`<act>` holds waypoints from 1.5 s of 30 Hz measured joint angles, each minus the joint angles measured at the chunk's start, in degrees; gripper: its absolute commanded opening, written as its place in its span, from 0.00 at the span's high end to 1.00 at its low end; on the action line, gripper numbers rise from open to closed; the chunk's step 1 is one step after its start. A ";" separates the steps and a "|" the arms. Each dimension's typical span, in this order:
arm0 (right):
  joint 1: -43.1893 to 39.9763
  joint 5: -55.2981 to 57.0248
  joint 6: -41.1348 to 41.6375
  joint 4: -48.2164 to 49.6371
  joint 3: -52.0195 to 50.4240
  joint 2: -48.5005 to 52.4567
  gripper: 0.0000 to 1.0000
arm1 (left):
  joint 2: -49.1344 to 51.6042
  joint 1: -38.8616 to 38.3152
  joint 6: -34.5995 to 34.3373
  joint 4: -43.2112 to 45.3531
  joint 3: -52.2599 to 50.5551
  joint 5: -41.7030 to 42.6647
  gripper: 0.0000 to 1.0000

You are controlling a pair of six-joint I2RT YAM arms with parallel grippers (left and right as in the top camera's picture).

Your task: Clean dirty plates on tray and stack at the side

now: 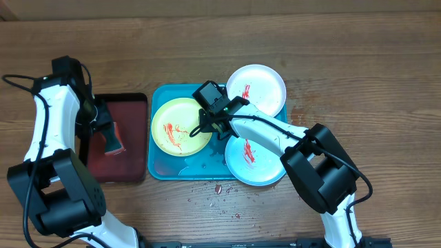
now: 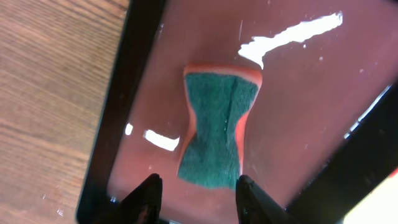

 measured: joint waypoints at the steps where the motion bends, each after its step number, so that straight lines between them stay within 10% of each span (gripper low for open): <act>1: 0.00 -0.02 0.02 0.00 0.00 0.00 0.96 | 0.00 -0.02 0.55 1.11 -0.94 -0.02 0.57; 24: 0.00 -0.04 0.00 0.07 0.00 0.00 0.96 | 0.00 -0.26 5.77 15.37 -13.92 1.90 0.76; 30: 0.00 -0.02 0.00 0.09 0.00 0.00 0.96 | 0.00 -0.26 6.12 17.84 -14.88 1.77 0.96; 45: -0.50 -3.19 0.20 -0.37 0.04 0.00 0.96 | 0.00 -1.90 6.45 5.16 -5.14 7.45 0.96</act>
